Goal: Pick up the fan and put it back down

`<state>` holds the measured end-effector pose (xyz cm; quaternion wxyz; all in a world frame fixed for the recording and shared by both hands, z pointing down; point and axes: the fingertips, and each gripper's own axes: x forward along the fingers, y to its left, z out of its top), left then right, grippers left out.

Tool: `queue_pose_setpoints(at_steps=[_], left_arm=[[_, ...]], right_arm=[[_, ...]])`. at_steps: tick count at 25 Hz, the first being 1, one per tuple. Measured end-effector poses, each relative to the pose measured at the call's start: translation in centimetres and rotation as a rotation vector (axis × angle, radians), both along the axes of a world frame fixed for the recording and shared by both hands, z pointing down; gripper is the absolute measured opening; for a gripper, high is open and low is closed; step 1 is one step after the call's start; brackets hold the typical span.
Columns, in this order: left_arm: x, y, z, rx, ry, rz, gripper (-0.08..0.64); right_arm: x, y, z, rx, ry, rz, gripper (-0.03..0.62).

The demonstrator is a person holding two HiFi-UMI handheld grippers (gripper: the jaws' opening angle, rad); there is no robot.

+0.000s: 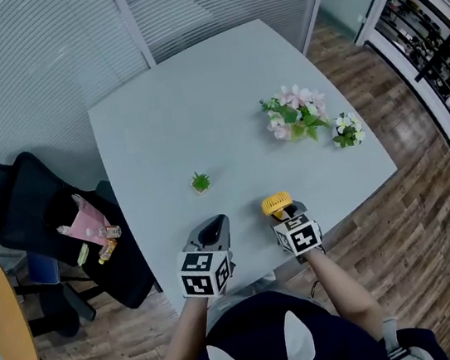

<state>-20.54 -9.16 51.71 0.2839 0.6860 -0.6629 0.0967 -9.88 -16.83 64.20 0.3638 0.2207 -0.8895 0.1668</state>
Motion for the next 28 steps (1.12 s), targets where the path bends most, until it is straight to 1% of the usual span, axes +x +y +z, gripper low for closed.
queue_pose_setpoints(at_steps=[4, 9, 13, 17, 23, 28], left_arm=[[-0.2, 0.1, -0.1, 0.002, 0.001, -0.003, 0.025], [-0.3, 0.1, -0.2, 0.010, 0.003, -0.006, 0.025], [-0.3, 0.0, -0.4, 0.016, 0.006, -0.005, 0.025], [-0.2, 0.0, -0.5, 0.021, 0.009, 0.001, 0.025], [0.0, 0.1, -0.7, 0.024, 0.012, 0.004, 0.025], [0.3, 0.3, -0.7, 0.025, 0.010, 0.008, 0.025]], right_arm=[[0.0, -0.3, -2.4, -0.004, -0.018, 0.018, 0.187], [0.0, -0.9, -5.9, 0.013, -0.046, 0.031, 0.187], [0.0, -0.8, -9.0, 0.012, -0.084, 0.034, 0.187], [0.2, -0.4, -11.3, 0.025, -0.098, 0.032, 0.187], [0.5, 0.3, -14.1, 0.046, -0.129, 0.018, 0.187], [0.9, 0.7, -14.7, 0.045, -0.145, 0.023, 0.187]])
